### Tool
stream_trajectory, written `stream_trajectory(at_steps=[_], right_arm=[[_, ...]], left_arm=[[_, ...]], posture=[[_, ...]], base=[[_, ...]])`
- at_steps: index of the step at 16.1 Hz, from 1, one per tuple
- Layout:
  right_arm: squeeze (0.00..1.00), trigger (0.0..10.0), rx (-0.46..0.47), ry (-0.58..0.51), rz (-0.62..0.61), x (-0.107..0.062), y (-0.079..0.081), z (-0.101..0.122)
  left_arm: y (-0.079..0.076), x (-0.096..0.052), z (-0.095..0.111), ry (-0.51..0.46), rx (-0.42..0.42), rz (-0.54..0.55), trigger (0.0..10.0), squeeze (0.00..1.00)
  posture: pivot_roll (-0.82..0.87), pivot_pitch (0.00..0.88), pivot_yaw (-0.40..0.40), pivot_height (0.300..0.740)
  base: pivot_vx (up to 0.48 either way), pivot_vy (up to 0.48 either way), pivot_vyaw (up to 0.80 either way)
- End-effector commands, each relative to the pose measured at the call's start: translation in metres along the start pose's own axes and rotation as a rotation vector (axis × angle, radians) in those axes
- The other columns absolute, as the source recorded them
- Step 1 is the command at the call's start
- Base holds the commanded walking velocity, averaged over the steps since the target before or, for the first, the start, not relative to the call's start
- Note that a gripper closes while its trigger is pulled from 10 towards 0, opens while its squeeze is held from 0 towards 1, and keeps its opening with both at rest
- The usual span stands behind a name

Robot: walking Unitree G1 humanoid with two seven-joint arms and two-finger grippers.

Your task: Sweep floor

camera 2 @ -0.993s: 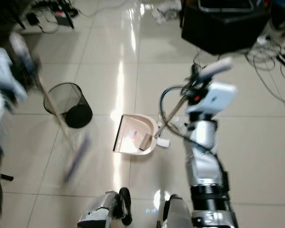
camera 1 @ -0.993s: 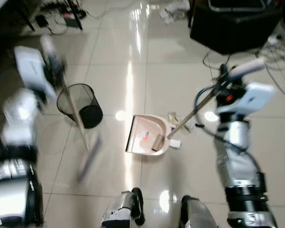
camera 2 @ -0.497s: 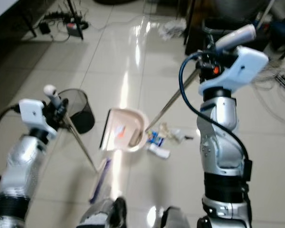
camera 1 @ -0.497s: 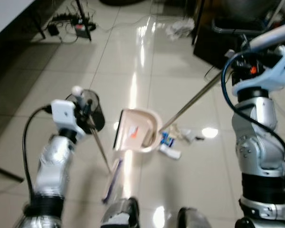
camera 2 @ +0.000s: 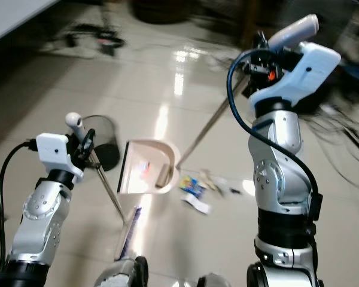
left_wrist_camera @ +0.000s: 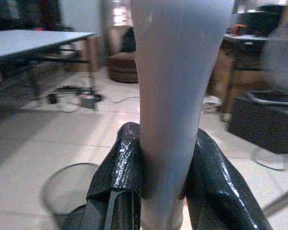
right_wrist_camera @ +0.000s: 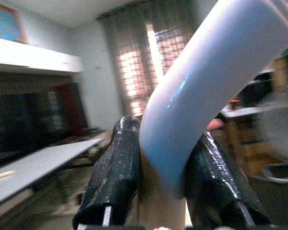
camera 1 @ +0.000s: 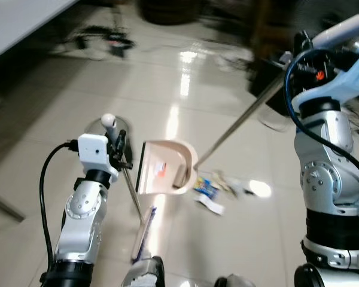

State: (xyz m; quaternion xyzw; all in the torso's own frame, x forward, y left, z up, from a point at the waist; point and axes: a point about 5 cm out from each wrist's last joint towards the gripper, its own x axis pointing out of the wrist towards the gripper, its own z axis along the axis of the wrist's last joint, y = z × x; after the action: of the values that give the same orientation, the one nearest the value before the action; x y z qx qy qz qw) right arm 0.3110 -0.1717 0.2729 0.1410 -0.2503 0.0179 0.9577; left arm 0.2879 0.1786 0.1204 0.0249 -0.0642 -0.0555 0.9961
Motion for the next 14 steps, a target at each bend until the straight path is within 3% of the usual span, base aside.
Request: stream_trajectory(at_steps=[1, 6, 14], right_arm=[[0.00, 10.0, 0.043, -0.046, 0.022, 0.004, 0.004, 0.011], [0.00, 10.0, 0.049, -0.056, 0.006, 0.006, 0.001, 0.013], [0.00, 10.0, 0.049, -0.083, -0.030, 0.007, -0.010, 0.020]], left_arm=[[0.002, 0.000, 0.010, -0.036, 0.019, 0.014, 10.0, 0.00], [0.007, 0.001, 0.013, -0.028, 0.028, 0.036, 10.0, 0.00], [0.000, 0.003, 0.012, -0.016, 0.018, 0.019, 10.0, 0.00]], posture=[[-0.01, 0.050, 0.027, 0.740], [-0.02, 0.062, 0.038, 0.740], [-0.03, 0.071, 0.042, 0.740]], base=[[0.300, 0.000, 0.66], [0.314, 0.000, 0.63], [0.328, 0.000, 0.00]])
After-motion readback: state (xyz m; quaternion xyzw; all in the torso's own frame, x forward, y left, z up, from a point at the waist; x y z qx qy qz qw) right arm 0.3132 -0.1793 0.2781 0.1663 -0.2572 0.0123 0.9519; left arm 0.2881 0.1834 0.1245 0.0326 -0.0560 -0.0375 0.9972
